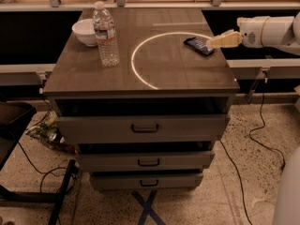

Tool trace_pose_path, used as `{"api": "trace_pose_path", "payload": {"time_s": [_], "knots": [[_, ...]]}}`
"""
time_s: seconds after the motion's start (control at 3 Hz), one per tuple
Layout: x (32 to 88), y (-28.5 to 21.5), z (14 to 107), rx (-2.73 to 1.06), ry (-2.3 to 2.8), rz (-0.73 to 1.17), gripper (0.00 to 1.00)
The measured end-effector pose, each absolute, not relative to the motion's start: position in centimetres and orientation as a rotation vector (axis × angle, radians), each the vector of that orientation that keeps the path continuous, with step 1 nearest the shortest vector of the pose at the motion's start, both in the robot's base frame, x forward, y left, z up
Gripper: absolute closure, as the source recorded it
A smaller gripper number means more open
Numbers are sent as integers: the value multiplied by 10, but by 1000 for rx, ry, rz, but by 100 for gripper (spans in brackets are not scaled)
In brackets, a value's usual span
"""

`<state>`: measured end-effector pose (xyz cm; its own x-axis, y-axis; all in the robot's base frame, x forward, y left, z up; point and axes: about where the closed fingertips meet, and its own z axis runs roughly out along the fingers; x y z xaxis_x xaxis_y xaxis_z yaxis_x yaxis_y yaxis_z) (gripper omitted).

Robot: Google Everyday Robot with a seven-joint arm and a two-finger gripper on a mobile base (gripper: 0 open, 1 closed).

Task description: Move rxbar blueberry near water bottle

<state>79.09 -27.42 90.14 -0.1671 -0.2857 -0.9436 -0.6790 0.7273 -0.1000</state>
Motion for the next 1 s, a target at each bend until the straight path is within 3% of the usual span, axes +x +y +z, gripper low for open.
{"api": "trace_pose_path", "payload": {"time_s": [1.0], "knots": [[816, -247, 858, -789, 1759, 518, 0]]}}
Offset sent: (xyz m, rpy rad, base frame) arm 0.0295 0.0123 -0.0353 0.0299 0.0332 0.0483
